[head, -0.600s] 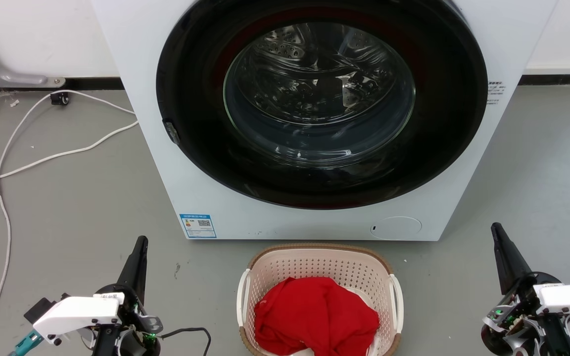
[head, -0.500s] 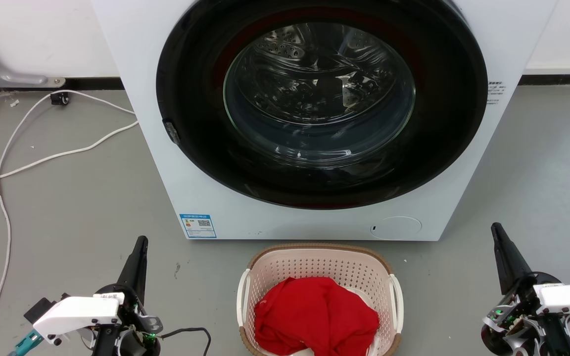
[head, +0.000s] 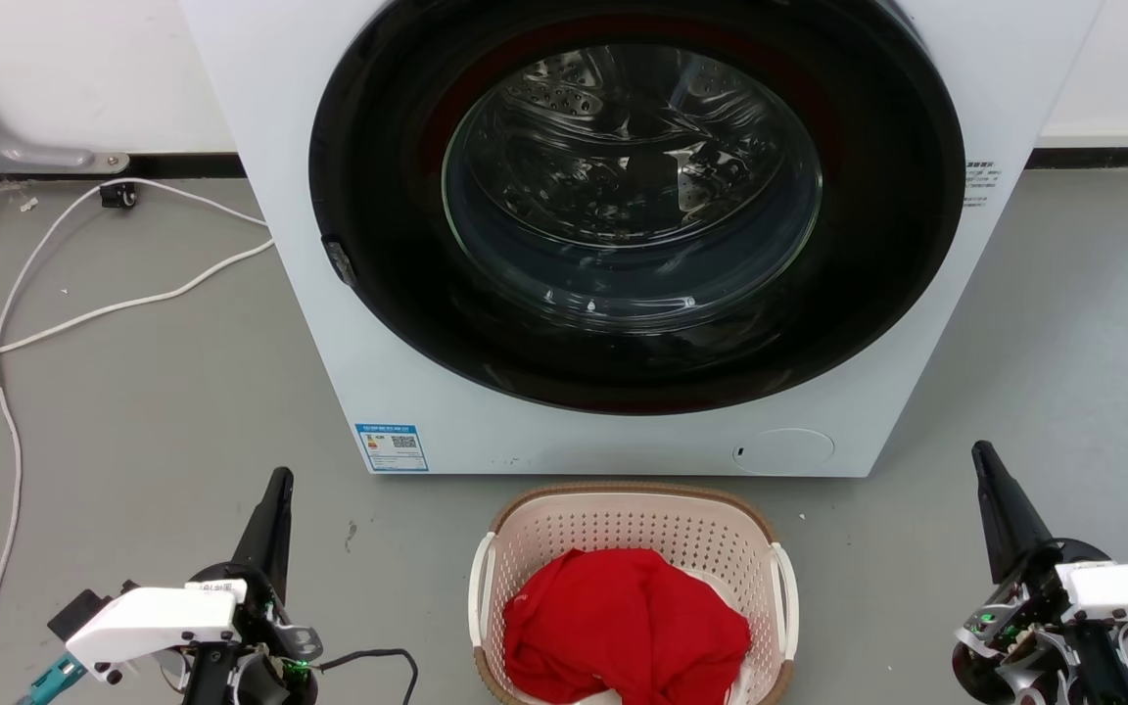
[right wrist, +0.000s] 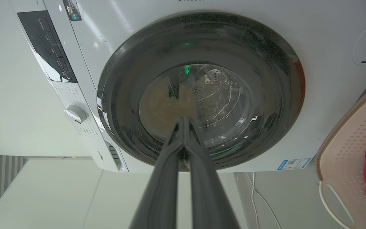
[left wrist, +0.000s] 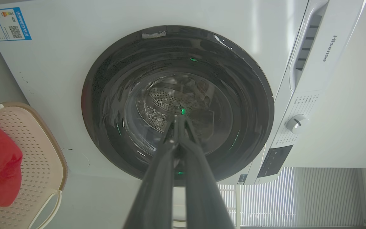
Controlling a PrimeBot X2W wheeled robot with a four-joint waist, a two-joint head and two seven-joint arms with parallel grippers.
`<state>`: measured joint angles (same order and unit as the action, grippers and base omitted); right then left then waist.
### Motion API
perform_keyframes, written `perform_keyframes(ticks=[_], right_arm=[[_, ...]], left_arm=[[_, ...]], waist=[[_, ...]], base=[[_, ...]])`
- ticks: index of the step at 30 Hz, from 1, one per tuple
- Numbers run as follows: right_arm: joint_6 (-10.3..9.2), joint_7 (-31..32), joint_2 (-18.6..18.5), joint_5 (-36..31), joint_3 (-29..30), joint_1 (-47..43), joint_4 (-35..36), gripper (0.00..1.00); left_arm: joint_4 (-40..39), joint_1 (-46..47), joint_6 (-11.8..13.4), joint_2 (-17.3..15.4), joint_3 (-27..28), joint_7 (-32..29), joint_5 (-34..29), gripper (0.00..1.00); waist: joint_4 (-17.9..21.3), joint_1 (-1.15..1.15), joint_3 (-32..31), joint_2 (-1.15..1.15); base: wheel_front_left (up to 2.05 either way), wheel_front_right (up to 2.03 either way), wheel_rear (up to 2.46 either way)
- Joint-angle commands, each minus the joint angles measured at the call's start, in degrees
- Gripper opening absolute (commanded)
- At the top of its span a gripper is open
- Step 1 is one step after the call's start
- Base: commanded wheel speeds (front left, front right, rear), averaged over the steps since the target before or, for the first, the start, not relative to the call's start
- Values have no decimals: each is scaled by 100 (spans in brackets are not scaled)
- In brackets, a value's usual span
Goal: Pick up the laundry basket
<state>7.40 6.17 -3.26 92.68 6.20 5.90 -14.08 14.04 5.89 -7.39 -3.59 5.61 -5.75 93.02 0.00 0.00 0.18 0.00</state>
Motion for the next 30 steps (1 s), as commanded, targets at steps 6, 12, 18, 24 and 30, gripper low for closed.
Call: perform_keyframes(ticks=[6,12,18,24,30], right_arm=[[-1,-68,11,-31,-64,-104,-74,100],[0,-217,12,-198,-164,-154,-20,100],[1,-379,13,-888,-212,-195,115,100],[2,-532,15,-1806,-233,-240,293,100],[3,-582,17,-2752,-262,-276,476,100]], left_arm=[[68,-80,6,29,-47,53,-7,100],[-21,-92,4,26,-168,202,-150,100],[-165,-62,2,-26,-257,364,-901,100],[-330,-62,3,-18,-371,513,-1837,100],[-431,-77,24,-36,-457,654,-2641,100]], waist=[[0,0,0,0],[-4,0,0,0],[-13,0,9,0],[-18,0,12,0],[-19,0,14,0]], base=[[0,0,0],[0,0,0],[0,0,0],[0,0,0],[0,0,0]])
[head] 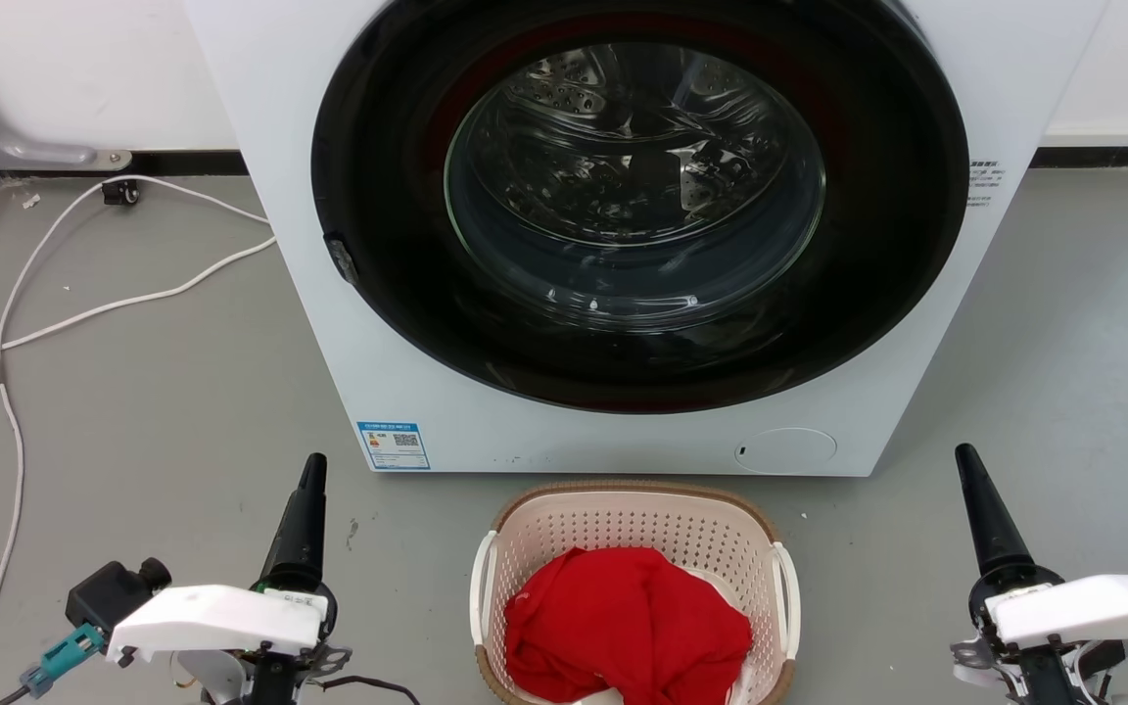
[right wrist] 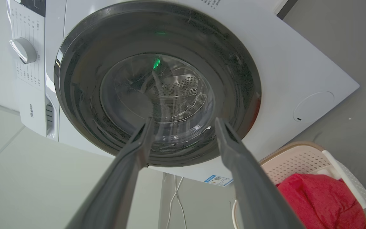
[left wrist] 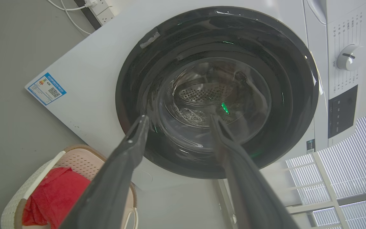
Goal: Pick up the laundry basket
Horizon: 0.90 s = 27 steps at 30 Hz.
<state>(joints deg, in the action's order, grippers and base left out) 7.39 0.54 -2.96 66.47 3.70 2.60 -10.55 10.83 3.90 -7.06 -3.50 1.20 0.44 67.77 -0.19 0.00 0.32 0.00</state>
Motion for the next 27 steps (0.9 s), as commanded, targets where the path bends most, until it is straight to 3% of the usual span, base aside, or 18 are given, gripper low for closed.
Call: perform_keyframes(ticks=[1,10,27], right_arm=[[4,-13,-13,-340,-19,47,163,100],[5,62,-10,-1522,-109,-101,457,100],[8,214,-6,-3002,-209,-286,750,100]], left_arm=[[-119,120,-3,-51,-31,56,-238,100],[-112,97,10,-109,-202,247,-1178,100],[-3,113,54,-240,-491,564,-2603,100]], waist=[[-2,0,-1,0],[-32,0,-13,0],[-64,0,-22,0]], base=[[0,0,0],[0,0,0],[0,0,0]])
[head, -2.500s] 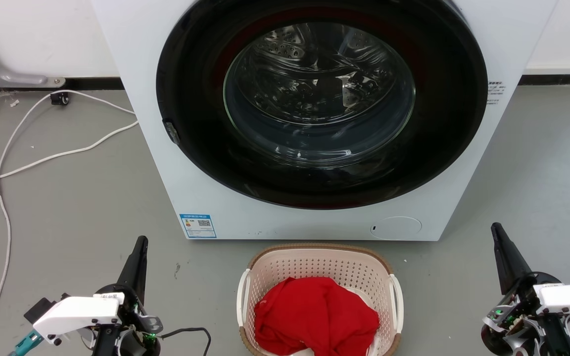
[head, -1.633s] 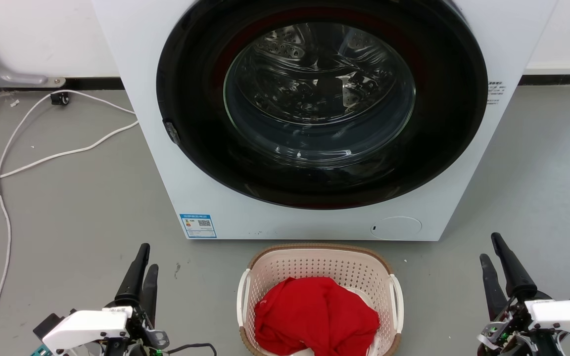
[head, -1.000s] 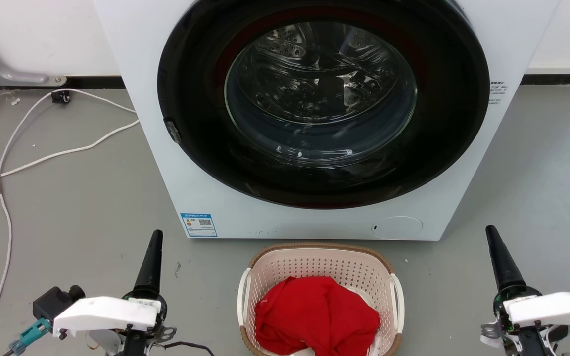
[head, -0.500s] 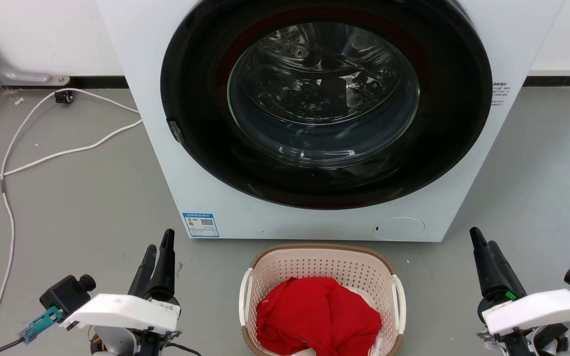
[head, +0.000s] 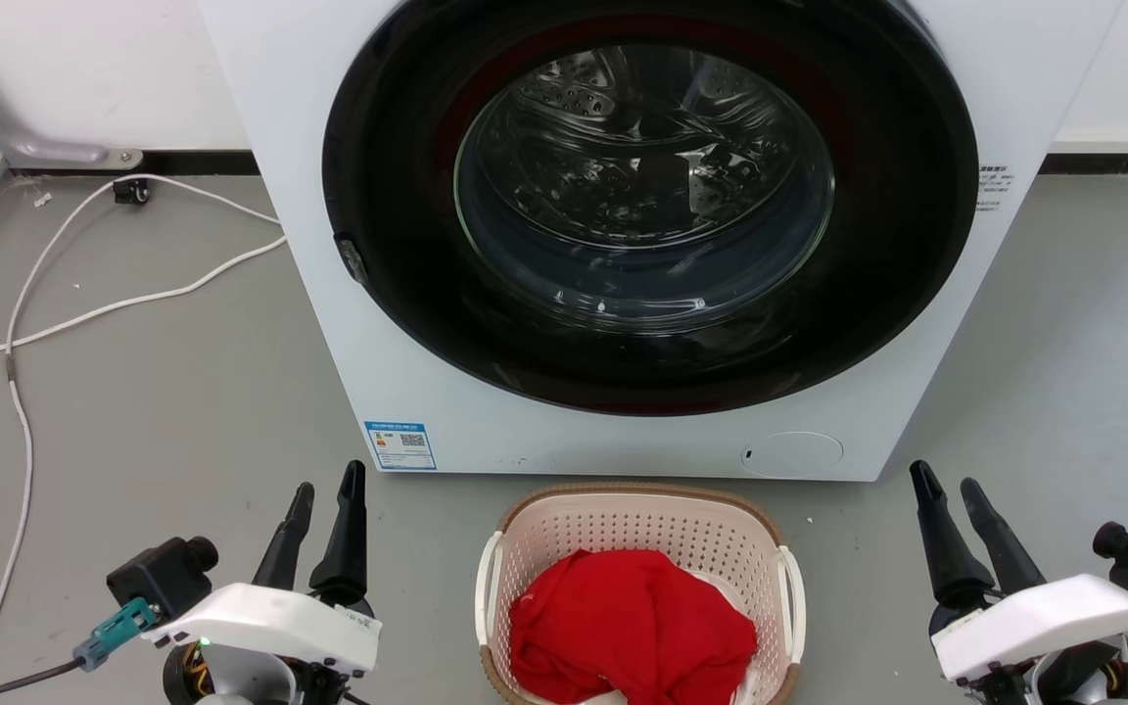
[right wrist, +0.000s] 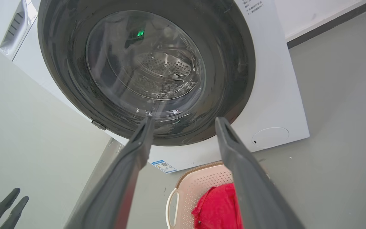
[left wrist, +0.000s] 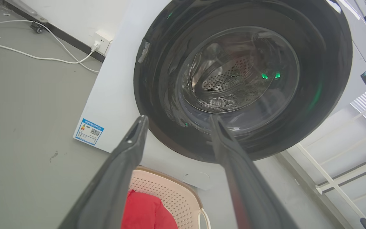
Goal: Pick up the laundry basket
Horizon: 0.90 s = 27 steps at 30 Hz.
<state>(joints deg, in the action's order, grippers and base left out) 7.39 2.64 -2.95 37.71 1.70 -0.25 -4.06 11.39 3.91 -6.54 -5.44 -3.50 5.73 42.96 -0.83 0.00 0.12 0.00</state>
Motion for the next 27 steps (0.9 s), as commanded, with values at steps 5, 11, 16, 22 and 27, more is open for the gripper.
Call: perform_keyframes(ticks=[5,11,16,22,27], right_arm=[[8,5,-5,-473,-42,-57,155,100],[9,-9,-4,-851,-68,-126,216,100],[9,-25,-2,-1171,-72,-176,263,100],[10,-32,-1,-1575,-67,-229,313,100],[11,-48,1,-1875,-14,-256,353,100]], left_arm=[[-33,111,38,-62,-79,122,-460,100],[-13,107,72,-96,-159,218,-862,100],[6,98,107,-120,-222,287,-1175,100],[26,98,147,-165,-304,377,-1545,100],[31,115,183,-205,-384,442,-1852,100]], waist=[[-7,0,-9,0],[-14,0,-22,0],[-18,0,-25,0],[-21,0,-27,0],[-22,0,-23,0]], base=[[0,0,0],[0,0,0],[0,0,0],[0,0,0],[0,0,0]])
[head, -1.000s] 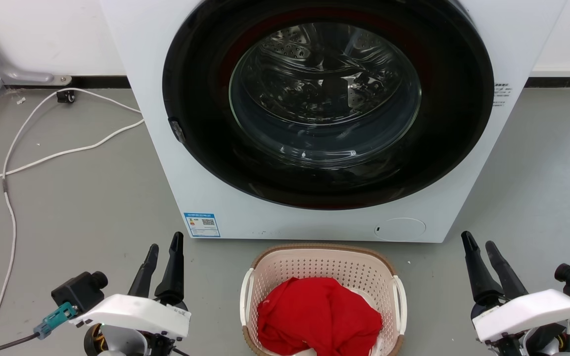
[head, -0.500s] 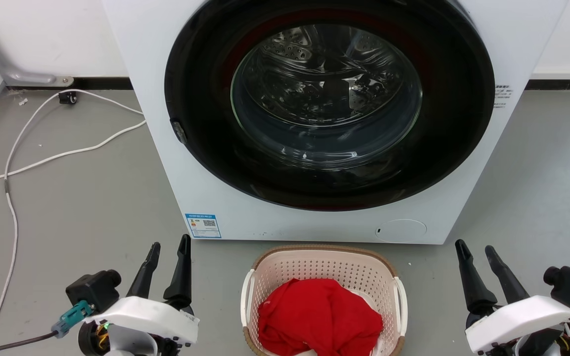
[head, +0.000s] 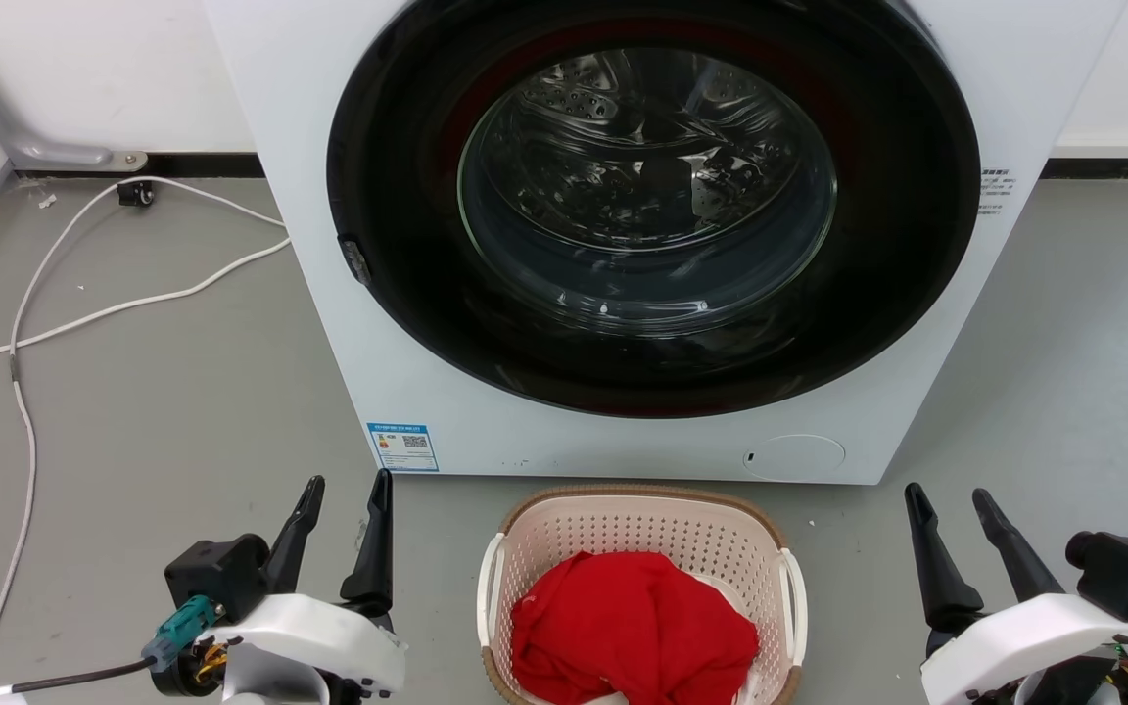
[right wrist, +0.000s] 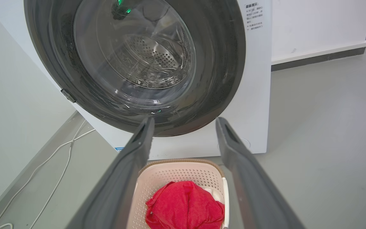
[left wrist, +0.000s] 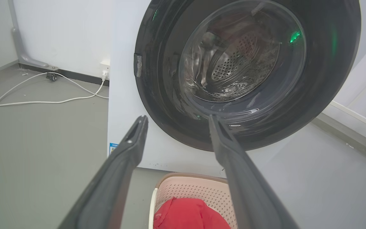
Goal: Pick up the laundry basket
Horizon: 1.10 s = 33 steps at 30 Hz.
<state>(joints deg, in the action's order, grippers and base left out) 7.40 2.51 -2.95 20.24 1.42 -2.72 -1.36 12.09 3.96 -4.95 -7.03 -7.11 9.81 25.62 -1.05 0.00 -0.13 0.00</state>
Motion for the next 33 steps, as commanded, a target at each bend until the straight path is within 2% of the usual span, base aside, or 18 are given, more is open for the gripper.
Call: perform_keyframes(ticks=[1,15,33], right_arm=[[10,-41,1,-180,24,-17,91,100],[11,-145,5,-870,194,-150,161,100],[12,-303,10,-1493,209,-279,219,100]], left_arm=[[-38,112,30,-53,-38,52,-172,100],[-47,61,154,-125,-209,221,-895,100],[-34,-8,294,-125,-337,426,-1520,100]], waist=[[0,0,2,0],[-19,0,-25,0],[-53,0,-73,0]], base=[[0,0,0],[0,0,0],[0,0,0]])
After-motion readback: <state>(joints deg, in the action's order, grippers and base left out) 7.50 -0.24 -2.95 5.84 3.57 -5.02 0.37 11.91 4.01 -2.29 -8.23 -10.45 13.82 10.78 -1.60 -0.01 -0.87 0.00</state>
